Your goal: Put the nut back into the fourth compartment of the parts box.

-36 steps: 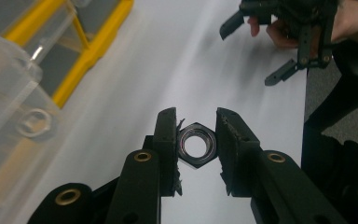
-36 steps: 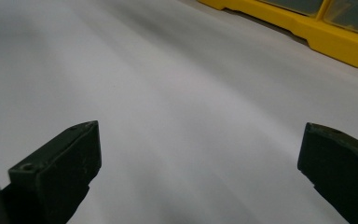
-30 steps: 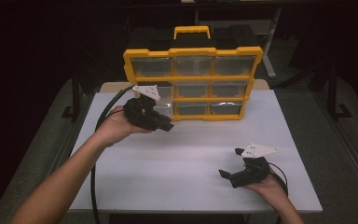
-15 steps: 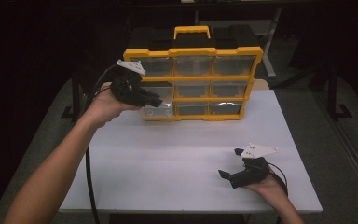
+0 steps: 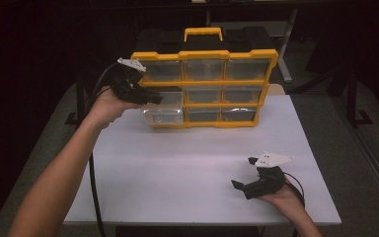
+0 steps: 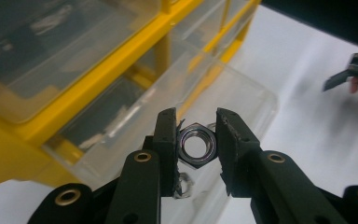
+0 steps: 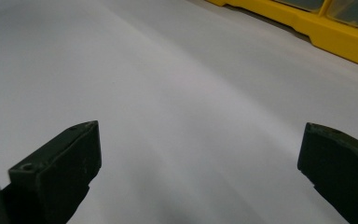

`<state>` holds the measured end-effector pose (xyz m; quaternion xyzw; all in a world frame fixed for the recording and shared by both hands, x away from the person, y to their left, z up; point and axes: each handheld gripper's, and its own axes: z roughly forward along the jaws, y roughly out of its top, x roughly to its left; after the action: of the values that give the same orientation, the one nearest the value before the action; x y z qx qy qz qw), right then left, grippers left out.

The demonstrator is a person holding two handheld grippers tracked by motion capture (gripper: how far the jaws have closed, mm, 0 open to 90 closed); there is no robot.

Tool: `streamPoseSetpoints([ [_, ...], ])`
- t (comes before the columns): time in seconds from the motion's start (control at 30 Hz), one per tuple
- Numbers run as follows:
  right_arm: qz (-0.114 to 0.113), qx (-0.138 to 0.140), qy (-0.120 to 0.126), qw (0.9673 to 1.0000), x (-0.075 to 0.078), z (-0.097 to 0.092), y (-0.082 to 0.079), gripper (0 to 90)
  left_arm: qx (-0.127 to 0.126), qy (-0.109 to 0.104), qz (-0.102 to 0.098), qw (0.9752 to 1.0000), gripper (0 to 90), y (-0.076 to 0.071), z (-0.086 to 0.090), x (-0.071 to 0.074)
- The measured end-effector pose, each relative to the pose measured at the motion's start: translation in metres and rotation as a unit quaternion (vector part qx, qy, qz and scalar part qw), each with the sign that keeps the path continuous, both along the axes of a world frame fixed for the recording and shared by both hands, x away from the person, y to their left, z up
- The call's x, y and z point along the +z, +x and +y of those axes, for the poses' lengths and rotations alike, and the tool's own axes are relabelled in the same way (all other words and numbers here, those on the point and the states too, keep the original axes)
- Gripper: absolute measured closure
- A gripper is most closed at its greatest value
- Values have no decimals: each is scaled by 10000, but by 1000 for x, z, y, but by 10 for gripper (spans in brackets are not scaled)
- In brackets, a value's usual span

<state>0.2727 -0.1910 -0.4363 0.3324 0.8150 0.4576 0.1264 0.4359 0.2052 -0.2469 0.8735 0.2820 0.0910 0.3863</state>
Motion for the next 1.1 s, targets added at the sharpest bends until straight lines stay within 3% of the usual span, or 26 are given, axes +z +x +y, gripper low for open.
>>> streamPoseSetpoints([
  [0.13,-12,8,6,10000,0,0,0,0,77,152,-64,9998,705,3,1,-1],
  [0.2,-15,9,9,10000,0,-1,0,0,149,94,-101,9998,693,3,2,-1],
  [0.23,-16,9,11,10000,0,-1,0,0,179,14,-108,9998,660,3,3,-1],
  [0.37,-18,0,14,10000,0,-1,0,0,97,114,-151,9998,580,-1,6,1],
  [0.5,-15,11,7,10000,0,-1,0,0,37,-19,-181,9998,523,-9,12,6],
  [0.77,-12,20,-13,10000,0,0,0,0,-121,-45,-311,9994,399,-31,24,10],
  [1.1,9,-4,-14,10000,-1,0,0,0,-199,-203,-578,9979,263,-66,39,2],
])
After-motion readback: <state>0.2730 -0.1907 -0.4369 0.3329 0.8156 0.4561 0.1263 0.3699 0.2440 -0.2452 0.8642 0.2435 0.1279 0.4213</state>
